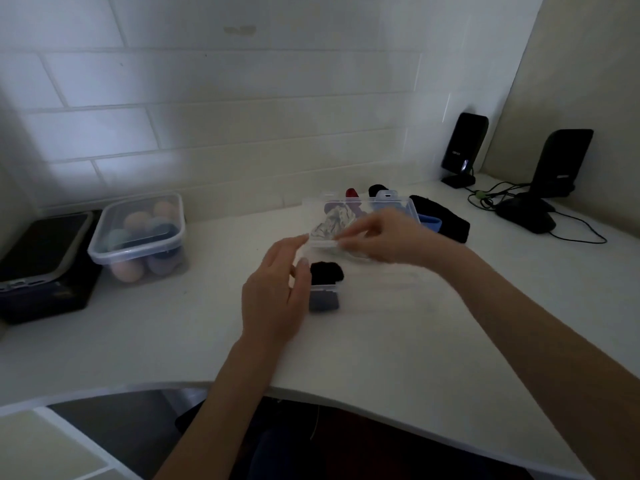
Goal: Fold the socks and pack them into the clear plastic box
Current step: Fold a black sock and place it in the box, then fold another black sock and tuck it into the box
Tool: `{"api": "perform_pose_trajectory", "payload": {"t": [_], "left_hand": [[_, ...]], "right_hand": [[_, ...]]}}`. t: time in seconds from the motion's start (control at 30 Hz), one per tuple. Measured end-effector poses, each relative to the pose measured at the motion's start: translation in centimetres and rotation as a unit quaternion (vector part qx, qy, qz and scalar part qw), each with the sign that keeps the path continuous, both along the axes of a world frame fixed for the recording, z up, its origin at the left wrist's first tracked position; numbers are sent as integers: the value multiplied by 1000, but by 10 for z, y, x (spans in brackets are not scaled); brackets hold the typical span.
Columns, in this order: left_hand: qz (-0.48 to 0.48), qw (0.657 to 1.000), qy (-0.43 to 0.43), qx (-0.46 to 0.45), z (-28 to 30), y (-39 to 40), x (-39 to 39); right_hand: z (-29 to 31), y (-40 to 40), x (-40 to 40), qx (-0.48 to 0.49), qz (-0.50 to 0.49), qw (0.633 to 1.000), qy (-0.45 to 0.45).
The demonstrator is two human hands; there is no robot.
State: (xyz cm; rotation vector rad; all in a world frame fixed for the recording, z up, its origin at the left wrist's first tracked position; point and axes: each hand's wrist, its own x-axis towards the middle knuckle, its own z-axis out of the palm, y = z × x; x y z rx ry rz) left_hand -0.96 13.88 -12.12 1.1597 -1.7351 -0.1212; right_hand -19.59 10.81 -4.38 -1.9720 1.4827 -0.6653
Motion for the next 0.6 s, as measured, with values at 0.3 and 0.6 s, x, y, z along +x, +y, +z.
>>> {"api": "perform_pose_trajectory", "payload": {"t": [0.3, 0.6], "left_hand": [[28, 999, 21, -2, 2, 0, -2], [21, 999, -28, 10, -2, -7, -3]], "right_hand": [[-10, -20, -106, -193, -313, 924, -107], [-48, -38, -103, -199, -277, 937, -76]]}}
